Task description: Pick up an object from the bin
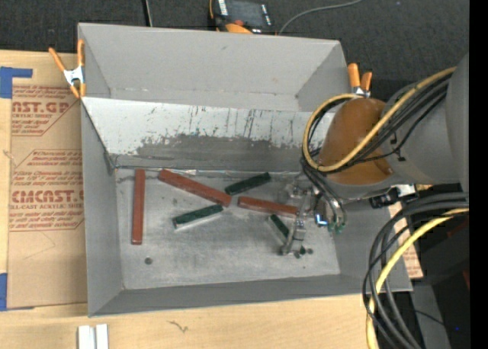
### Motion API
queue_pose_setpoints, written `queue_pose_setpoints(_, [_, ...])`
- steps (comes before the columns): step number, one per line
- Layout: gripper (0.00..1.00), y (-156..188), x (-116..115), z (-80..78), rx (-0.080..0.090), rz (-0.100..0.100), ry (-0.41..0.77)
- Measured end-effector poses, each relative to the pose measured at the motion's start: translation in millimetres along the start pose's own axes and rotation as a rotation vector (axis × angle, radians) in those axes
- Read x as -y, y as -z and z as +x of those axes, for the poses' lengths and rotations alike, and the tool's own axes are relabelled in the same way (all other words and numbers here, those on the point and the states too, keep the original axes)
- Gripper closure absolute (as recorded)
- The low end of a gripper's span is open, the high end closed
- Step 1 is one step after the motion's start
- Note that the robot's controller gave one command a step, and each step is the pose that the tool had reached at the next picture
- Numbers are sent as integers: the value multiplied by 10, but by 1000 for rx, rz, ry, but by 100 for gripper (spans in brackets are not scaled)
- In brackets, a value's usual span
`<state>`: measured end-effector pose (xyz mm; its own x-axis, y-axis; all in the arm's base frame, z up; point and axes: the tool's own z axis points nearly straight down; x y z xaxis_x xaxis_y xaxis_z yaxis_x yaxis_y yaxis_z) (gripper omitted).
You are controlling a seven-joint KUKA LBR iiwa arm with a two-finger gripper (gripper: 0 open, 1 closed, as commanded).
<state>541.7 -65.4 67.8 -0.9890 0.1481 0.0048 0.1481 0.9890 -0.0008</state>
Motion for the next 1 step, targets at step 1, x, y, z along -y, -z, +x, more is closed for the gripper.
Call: queue_pose_setpoints(1, [100, 15, -13, -16, 5, -1, 2])
